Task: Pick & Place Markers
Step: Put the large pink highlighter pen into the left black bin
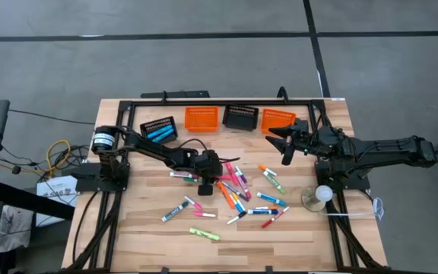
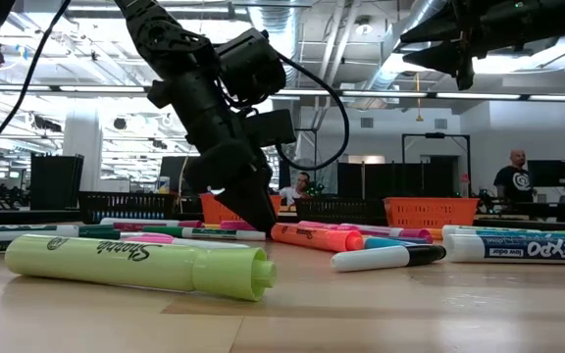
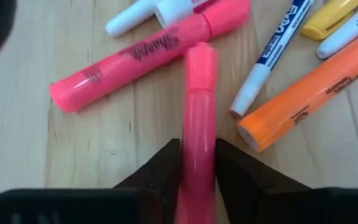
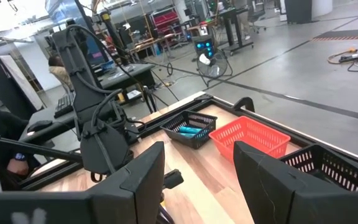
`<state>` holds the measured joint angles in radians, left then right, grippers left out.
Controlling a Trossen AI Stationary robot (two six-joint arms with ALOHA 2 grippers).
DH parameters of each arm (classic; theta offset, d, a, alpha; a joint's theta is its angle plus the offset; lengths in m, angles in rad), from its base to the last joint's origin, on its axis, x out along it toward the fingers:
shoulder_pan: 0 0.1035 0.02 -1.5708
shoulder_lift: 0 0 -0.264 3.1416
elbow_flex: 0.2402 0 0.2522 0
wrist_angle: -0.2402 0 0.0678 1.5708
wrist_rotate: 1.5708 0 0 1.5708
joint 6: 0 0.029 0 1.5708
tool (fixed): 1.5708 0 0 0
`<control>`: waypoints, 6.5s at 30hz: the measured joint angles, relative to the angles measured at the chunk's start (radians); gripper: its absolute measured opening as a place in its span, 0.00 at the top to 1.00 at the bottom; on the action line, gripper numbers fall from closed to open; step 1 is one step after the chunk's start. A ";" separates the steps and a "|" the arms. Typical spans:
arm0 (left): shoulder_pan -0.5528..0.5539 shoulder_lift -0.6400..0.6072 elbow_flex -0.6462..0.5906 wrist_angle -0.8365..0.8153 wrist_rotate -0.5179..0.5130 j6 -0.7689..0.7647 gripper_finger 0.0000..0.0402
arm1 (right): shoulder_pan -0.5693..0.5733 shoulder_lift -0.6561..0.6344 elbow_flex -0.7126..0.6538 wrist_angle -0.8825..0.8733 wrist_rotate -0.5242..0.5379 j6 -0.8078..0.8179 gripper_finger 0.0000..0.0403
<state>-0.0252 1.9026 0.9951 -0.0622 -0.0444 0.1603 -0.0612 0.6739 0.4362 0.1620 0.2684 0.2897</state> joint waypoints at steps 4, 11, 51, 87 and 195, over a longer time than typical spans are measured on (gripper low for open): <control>-0.002 0.000 0.000 0.004 -0.005 0.000 0.82 | 0.000 0.000 0.000 0.000 0.000 0.000 0.54; -0.007 0.002 0.008 0.009 -0.012 -0.009 0.82 | 0.000 0.000 0.000 0.000 0.000 0.000 0.54; 0.056 -0.525 -0.115 0.118 0.523 -0.506 0.83 | 0.000 0.000 0.000 -0.004 -0.007 0.000 0.54; 0.073 -0.523 -0.158 -0.208 0.168 -0.531 0.82 | 0.000 0.000 0.000 -0.005 -0.005 -0.001 0.54; 0.888 -0.678 -0.452 -0.337 0.079 0.019 0.80 | 0.000 0.000 0.000 -0.004 -0.005 0.026 0.54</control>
<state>0.8631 1.2246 0.5426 -0.3988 0.0349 0.1791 -0.0611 0.6743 0.4362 0.1581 0.2633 0.3161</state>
